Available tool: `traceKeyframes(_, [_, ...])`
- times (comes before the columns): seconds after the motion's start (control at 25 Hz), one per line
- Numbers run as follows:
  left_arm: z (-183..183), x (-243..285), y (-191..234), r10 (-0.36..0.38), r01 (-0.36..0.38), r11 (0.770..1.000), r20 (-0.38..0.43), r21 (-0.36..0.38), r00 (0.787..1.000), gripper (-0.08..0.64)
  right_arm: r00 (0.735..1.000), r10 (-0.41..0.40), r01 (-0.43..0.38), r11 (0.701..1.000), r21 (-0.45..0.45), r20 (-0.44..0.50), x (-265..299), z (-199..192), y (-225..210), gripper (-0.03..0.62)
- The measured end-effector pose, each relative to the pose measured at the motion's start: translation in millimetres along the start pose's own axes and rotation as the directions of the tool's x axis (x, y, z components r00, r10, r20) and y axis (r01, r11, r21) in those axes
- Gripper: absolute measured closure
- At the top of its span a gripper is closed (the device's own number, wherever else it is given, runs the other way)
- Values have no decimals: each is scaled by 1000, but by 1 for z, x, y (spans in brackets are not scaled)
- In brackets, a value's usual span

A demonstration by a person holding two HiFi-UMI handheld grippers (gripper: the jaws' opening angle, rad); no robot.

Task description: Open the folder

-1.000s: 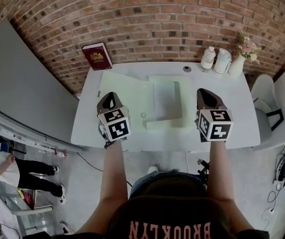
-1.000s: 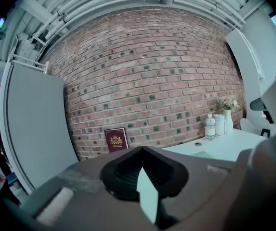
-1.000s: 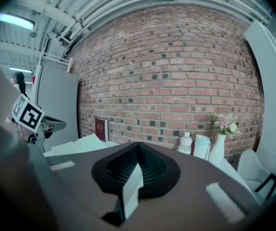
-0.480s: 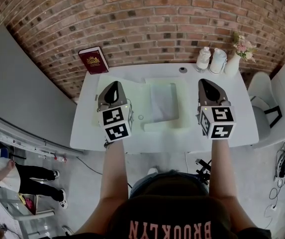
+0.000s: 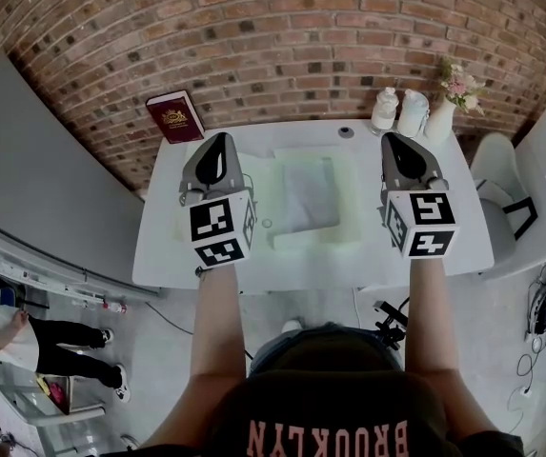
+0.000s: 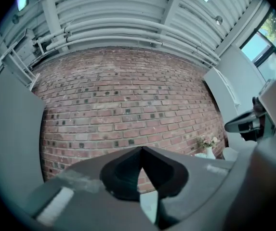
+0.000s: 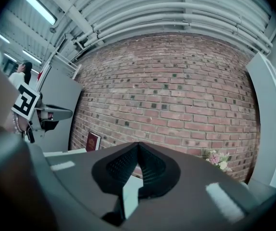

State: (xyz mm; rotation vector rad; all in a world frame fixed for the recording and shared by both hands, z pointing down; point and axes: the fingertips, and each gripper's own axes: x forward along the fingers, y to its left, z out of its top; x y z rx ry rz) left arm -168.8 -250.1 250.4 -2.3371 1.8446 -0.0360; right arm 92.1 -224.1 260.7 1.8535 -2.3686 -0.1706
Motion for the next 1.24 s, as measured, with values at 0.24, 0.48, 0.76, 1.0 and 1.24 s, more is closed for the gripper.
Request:
traceKeyframes(0.24, [11,-4,-5,-18,17,1000,31,13,999,560,1000,-13,13,1000,-8,-1,-5,5,-1,592])
traceKeyframes(0.48, [15,-6,-9,-24,24,1000,38,16,999,560,1000,-4,4,1000,-15,-5,-8,6,1,592])
traceKeyframes(0.76, [16,-9,-11,-42,41,999,46,23,998,560,1000,-2,2,1000,-28,8,-10,10,6,593])
traceKeyframes(1.0, [17,-12,-10,-52,51,998,47,29,998,560,1000,-8,8,999,-36,24,-12,17,9,593])
traceKeyframes(1.24, [13,-16,-8,-63,62,998,34,33,997,560,1000,-1,1,999,-37,2,-12,14,19,594])
